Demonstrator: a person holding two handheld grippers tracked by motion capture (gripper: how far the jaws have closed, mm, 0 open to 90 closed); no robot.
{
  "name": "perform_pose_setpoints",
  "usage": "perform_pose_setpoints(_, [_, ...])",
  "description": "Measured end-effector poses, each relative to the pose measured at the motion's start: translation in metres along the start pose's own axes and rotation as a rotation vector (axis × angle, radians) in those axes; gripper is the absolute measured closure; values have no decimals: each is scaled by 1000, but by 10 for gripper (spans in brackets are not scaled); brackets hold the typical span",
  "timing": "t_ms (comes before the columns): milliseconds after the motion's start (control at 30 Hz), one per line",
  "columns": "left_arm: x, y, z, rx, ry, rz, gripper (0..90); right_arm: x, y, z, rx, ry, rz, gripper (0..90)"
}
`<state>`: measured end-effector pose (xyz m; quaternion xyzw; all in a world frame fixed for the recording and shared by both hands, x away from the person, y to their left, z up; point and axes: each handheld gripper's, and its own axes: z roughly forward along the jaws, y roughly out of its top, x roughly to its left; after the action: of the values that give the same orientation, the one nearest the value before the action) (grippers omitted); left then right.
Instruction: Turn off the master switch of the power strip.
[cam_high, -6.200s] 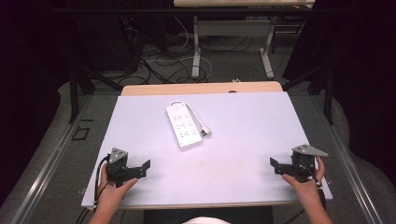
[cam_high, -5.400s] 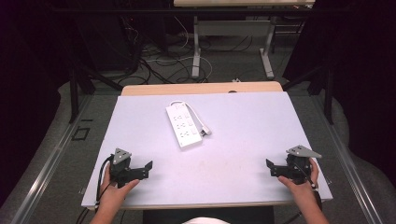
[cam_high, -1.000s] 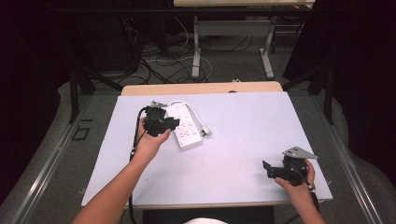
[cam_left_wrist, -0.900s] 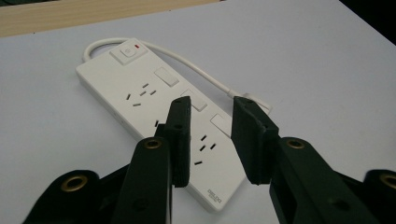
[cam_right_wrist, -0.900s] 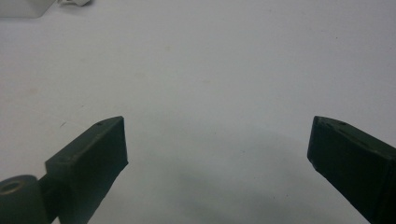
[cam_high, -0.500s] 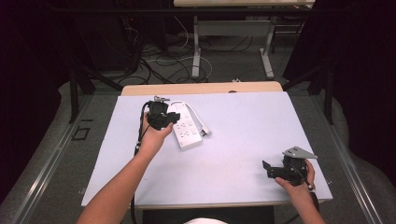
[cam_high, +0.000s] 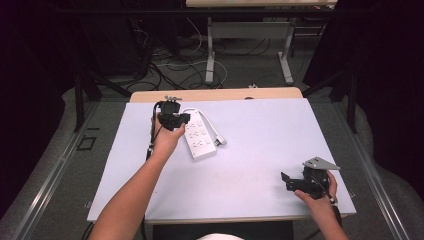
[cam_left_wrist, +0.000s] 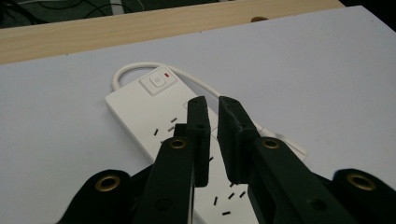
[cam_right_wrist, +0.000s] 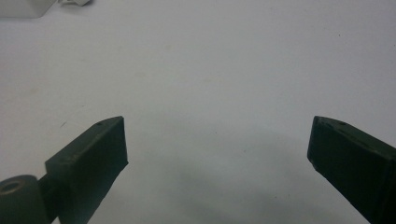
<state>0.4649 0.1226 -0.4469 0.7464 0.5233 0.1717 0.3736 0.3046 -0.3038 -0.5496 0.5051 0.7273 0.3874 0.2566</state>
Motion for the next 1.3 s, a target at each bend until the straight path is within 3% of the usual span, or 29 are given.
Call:
perform_pose_setpoints(500, [5,18,16,16,42,-26,900,-1,0,0,0,2,10,44])
perform_pose_setpoints(1067, [7,38,48,72,54,-17,900,1,0,0,1,9,25,45])
perform_pose_setpoints(1300, [8,43,61,70,69,-28,900,-1,-1,0,-1,12,19,46])
